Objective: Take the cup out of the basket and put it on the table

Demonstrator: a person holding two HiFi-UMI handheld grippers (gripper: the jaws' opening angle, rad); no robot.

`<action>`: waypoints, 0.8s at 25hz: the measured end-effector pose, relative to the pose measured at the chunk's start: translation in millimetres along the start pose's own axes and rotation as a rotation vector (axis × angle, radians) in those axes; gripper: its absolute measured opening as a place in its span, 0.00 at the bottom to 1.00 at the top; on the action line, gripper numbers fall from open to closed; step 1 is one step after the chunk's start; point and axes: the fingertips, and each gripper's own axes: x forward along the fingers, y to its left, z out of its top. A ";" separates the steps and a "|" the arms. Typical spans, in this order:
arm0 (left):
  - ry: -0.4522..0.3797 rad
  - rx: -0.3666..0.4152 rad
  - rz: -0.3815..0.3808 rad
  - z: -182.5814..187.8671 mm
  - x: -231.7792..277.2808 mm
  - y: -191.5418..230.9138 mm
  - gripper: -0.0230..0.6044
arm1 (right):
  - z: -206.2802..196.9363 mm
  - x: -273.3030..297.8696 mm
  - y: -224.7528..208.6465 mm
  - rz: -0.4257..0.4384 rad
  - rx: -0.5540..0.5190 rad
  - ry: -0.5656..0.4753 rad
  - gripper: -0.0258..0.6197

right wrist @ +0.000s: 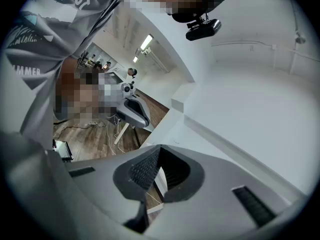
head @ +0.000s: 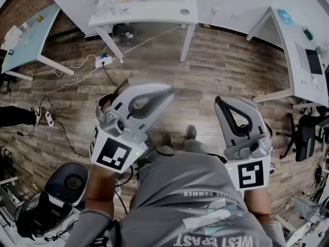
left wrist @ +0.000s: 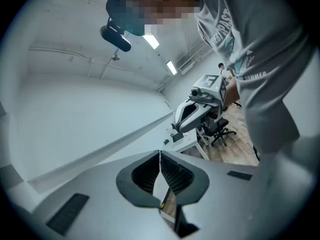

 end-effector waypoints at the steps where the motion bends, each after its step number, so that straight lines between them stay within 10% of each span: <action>1: 0.005 0.003 -0.004 0.7 1.4 -2.1 0.06 | -1.2 -2.1 -0.1 0.000 0.006 -0.003 0.06; 20: 0.040 -0.011 -0.013 1.9 28.2 -13.5 0.06 | -25.9 -12.3 -13.7 0.019 0.083 -0.034 0.06</action>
